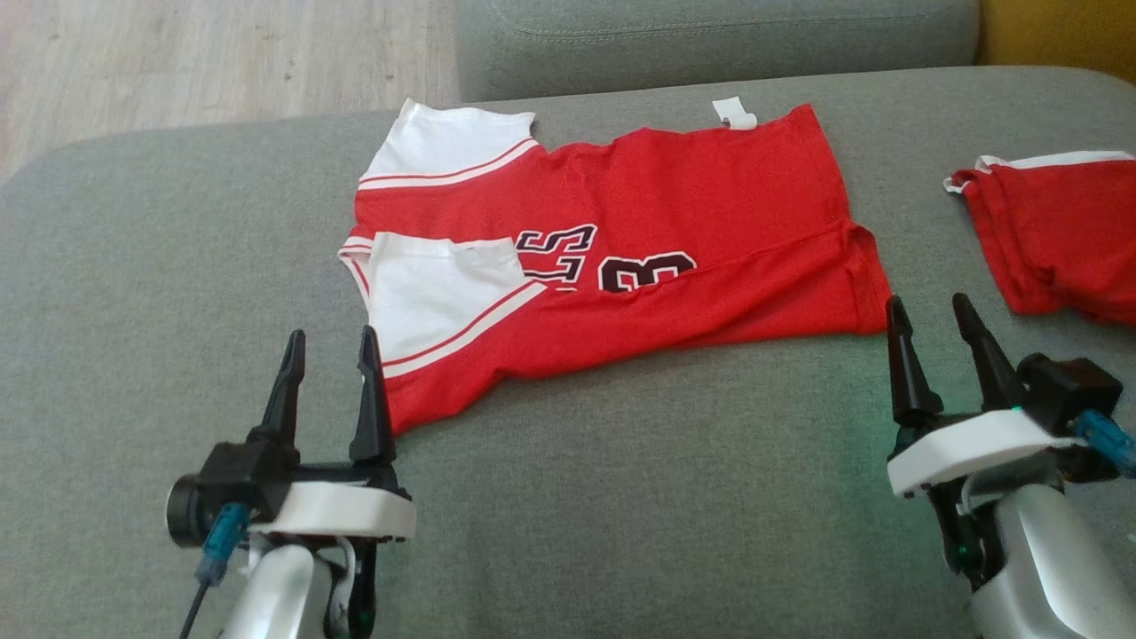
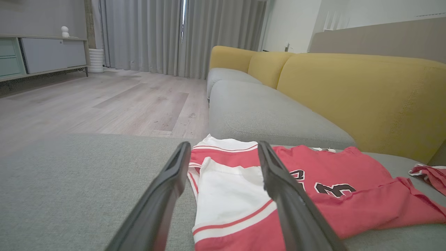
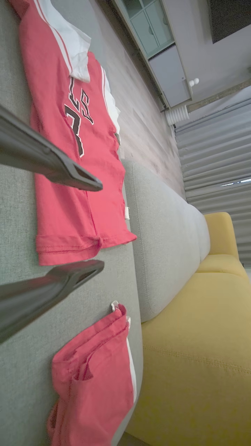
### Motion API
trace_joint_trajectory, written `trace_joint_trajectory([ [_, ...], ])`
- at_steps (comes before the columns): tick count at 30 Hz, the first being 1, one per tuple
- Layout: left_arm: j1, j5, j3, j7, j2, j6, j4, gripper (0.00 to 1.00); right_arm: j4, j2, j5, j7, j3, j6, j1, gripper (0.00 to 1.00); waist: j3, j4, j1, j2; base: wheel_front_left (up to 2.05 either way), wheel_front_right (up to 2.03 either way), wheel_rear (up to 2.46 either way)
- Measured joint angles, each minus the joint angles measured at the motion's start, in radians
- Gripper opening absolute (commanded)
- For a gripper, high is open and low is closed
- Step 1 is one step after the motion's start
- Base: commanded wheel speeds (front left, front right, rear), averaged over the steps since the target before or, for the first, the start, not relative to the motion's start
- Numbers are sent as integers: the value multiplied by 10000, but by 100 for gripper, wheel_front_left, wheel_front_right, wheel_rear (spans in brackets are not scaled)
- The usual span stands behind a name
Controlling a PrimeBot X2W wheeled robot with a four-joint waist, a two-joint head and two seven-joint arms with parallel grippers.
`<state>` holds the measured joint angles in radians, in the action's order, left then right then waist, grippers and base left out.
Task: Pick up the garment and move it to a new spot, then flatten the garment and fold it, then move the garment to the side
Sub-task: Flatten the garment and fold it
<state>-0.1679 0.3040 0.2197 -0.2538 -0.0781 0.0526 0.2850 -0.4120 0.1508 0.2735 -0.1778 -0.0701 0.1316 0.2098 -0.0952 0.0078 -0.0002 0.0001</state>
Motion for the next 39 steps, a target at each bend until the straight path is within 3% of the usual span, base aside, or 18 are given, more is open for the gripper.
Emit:
trace_joint_trajectory([
  [5, -1, 73, -311, 0, 105, -100, 196, 100, 476, -148, -238, 123, 171, 0, 25, 100, -34, -131, 1, 0, 0, 0, 0],
  [10, -233, 31, -301, 75, 94, -121, 1239, 100, 823, -153, -305, 320, 192, -2, 44, 100, -257, -243, 2, 0, 0, 0, 0],
  [22, -1337, 33, -240, 1570, -17, 4, 3567, 100, 1162, -234, -376, 418, 159, 0, 84, 100, -926, -600, 3, 0, 0, 0, 0],
  [31, -1840, 77, -242, 2215, -107, 178, 4196, 100, 1187, -410, -376, 412, 125, 0, 283, 100, -1036, -818, 2, 0, 0, 0, 0],
  [32, -1863, 153, -228, 2297, -107, 161, 4207, 49, 1187, -416, -376, 412, 119, 0, 283, 100, -1028, -818, 2, 0, 0, 0, 0],
  [33, -1889, 165, -203, 2370, -111, 105, 4215, 49, 1187, -418, -376, 412, 121, 0, 283, 100, -1023, -813, 2, 0, 0, 0, 0],
  [34, -1928, 165, -186, 2433, -125, 82, 4222, 2, 1187, -418, -376, 414, 123, 0, 283, 100, -1016, -802, 2, 0, 0, 0, 0],
  [39, -1929, 165, -138, 2065, -105, 48, 4071, 0, 1181, -414, -464, 500, 148, 0, 286, 100, -955, -676, 3, 0, 0, 0, 0],
])
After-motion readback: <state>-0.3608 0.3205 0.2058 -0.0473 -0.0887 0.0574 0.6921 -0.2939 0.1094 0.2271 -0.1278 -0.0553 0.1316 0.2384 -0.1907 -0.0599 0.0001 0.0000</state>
